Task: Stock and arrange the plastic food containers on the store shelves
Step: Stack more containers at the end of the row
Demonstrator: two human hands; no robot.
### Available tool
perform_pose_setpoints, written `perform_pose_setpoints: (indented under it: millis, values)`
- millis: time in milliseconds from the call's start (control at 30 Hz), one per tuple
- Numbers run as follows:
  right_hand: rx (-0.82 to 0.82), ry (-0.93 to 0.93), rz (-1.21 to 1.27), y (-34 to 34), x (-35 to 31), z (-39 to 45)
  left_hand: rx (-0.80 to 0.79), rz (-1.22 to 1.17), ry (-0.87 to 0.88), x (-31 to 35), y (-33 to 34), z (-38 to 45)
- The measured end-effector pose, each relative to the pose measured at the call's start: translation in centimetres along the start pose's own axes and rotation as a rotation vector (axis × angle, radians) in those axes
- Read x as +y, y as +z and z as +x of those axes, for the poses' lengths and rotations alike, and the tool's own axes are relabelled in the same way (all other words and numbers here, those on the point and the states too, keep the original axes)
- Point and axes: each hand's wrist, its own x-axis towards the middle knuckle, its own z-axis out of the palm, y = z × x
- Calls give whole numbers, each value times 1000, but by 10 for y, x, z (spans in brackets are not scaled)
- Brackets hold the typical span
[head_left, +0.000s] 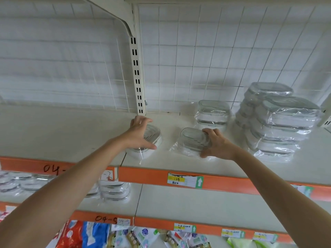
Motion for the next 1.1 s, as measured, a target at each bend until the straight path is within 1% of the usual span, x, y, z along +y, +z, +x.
perform_pose_setpoints:
  millis: [67, 200, 267, 333, 433, 500, 600, 800, 933, 1000, 1100]
  values:
    - [-47, -20, 33, -4, -1, -4, -8, 80, -19, -6, -7, 2]
    - [-94, -30, 27, -8, -1, -10, -123, 57, 71, -4, -16, 4]
    - [-85, -33, -40, -9, -4, -10, -190, 56, 132, 2, -16, 4]
    - [-57, -41, -186, -8, -7, -9, -223, 86, 159, 6, -14, 4]
    - [-55, -62, -363, -5, -13, -6, -257, 61, 76, 8, -14, 3]
    - [-73, -65, -356, -3, -16, -5, -275, 49, 51, 6, -12, 1]
    - [-47, -63, -338, 0, -18, -5, -256, 49, 60, 7, -12, 0]
    - [-49, -121, -388, -17, -21, -10, -125, 23, 15, 20, -4, 11]
    - [91, -164, -301, -54, -30, -9, -97, 97, 1, 36, 1, 32]
    - [175, -167, -296, -72, -34, -5, -86, 132, -13, 42, 1, 43]
    - [244, -147, -306, -96, -34, 7, -75, 95, -32, 48, 4, 57]
